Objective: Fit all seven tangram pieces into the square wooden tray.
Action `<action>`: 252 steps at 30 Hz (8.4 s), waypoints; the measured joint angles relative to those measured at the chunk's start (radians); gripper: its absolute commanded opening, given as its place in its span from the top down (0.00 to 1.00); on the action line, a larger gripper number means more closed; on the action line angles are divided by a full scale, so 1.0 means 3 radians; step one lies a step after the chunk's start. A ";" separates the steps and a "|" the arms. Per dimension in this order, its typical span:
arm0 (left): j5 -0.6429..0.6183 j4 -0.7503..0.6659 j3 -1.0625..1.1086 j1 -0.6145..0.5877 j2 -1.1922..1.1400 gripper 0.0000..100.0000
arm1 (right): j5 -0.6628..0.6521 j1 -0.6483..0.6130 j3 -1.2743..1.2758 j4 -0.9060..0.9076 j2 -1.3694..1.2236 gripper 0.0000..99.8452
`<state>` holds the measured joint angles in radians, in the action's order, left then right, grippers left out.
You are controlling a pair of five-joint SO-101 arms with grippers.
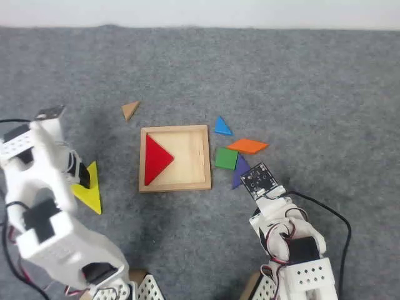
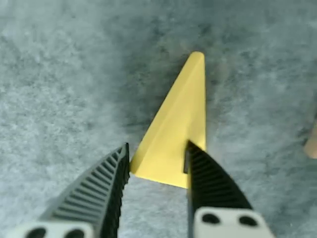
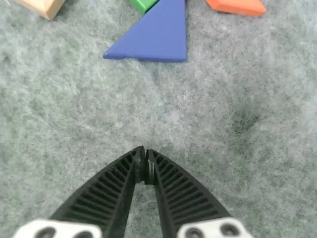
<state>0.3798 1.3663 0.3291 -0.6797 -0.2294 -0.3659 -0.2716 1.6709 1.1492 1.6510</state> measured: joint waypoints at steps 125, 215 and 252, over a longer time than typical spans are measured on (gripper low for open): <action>0.0384 -0.1483 0.0343 0.2378 0.0967 0.99 | 0.0000 0.0000 0.0000 0.0000 0.0000 0.99; 0.0389 -0.3284 0.4245 0.0864 0.4230 0.99 | 0.2235 -0.0624 -0.3406 -0.0987 -0.5447 0.71; 0.0389 -0.3284 0.4286 0.0864 0.4240 0.99 | 0.2087 -0.0460 -0.3713 -0.0752 -0.5836 0.83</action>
<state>0.4964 0.3813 1.6149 -0.4204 1.0426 0.2601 -0.4097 0.5570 0.9237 -0.0997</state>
